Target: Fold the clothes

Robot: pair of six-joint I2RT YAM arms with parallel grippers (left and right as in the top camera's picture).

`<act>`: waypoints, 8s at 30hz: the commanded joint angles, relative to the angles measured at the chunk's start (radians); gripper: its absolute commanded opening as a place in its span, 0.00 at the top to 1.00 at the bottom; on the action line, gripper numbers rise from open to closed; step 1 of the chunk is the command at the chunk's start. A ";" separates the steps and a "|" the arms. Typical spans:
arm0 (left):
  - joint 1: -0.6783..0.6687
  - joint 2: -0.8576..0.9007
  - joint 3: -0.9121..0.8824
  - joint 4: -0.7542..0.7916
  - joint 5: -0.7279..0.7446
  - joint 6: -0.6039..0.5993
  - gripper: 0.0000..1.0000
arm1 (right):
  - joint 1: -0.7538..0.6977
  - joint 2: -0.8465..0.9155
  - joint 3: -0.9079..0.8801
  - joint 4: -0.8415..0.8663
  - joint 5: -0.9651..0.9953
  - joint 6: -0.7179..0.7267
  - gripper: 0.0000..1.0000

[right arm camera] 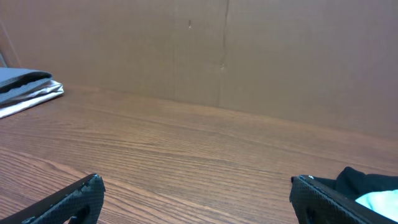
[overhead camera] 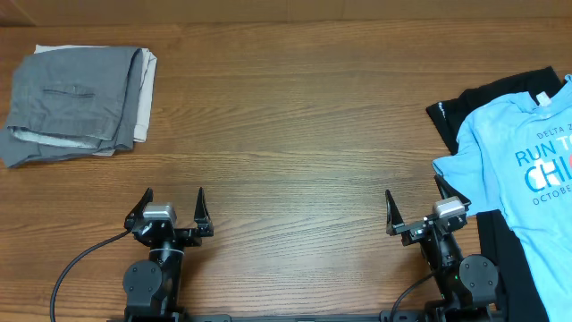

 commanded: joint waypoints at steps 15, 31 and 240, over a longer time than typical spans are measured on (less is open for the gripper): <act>-0.006 -0.006 -0.005 0.004 0.009 0.026 0.00 | 0.005 -0.011 -0.011 0.003 -0.004 -0.007 0.00; -0.006 -0.006 -0.005 0.004 0.009 0.026 0.00 | 0.005 -0.011 -0.011 0.003 -0.004 -0.007 0.00; -0.006 -0.006 -0.005 0.004 0.009 0.026 0.00 | 0.143 1.718 1.865 -1.143 -0.163 0.633 0.96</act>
